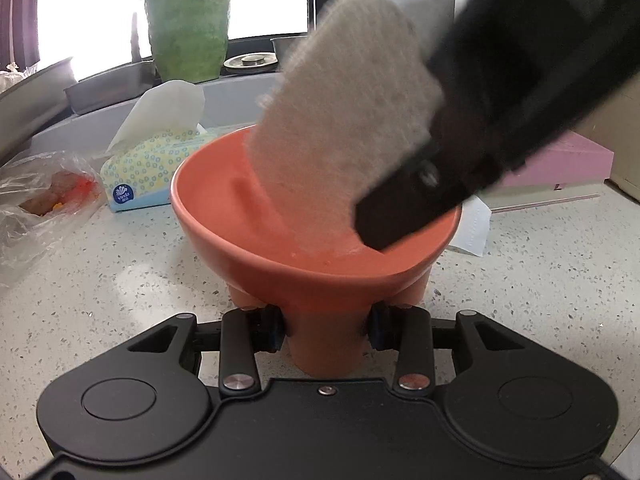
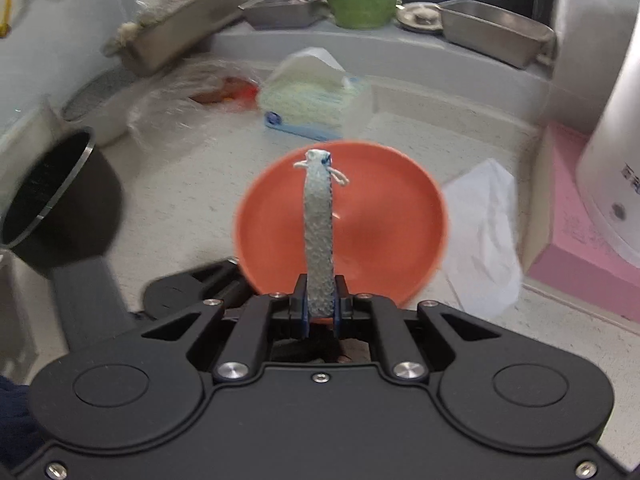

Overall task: Clean bowl
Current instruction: 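Scrub the bowl's inner wall with the sponge in the right gripper, then wipe the sponge along the bowl's rim and inner wall with the right gripper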

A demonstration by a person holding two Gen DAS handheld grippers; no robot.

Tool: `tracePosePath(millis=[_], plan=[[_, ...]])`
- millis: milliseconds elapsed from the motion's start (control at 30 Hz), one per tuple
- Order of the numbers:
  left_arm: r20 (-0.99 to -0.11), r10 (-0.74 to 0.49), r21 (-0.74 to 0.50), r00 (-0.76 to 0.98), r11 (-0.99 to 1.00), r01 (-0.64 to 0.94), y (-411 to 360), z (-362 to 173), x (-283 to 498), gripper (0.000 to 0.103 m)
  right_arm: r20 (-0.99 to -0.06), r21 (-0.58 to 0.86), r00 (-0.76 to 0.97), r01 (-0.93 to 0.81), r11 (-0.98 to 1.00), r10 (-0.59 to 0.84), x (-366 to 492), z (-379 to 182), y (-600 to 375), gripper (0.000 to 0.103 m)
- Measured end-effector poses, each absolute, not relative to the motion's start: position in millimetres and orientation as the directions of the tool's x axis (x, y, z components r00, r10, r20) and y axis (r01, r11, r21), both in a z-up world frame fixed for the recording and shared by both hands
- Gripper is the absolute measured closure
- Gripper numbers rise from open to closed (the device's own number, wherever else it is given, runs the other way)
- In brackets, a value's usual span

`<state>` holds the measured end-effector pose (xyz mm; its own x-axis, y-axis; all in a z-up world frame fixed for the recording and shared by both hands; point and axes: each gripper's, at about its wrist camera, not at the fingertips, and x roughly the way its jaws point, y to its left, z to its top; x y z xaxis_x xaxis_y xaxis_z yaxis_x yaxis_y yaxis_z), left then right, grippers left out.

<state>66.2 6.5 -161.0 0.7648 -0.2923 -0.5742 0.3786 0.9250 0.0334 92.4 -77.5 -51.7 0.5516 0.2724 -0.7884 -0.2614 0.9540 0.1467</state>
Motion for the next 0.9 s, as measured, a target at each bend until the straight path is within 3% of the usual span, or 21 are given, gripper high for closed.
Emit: tracePosePath(millis=[300,533,767,900], plan=[[-0.573,-0.295,0.027,0.765,0.926,0.378,9,-161,67,0.064,-0.784,0.184,0.545,-0.254,0.949,0.298,113,-55,-77,0.091],[-0.572,-0.296,0.026,0.765,0.925,0.378,8,-161,66,0.064,-0.766,0.141,0.603,-0.180,0.974,0.222,118,-42,-98,0.091],[-0.573,-0.298,0.023,0.764,0.925,0.379,9,-160,67,0.065,-0.770,0.158,0.596,-0.167,0.973,0.228,117,-45,-112,0.080],[-0.573,-0.299,0.021,0.763,0.925,0.378,9,-161,67,0.065,-0.764,0.140,0.610,-0.157,0.978,0.208,115,-47,-112,0.082]])
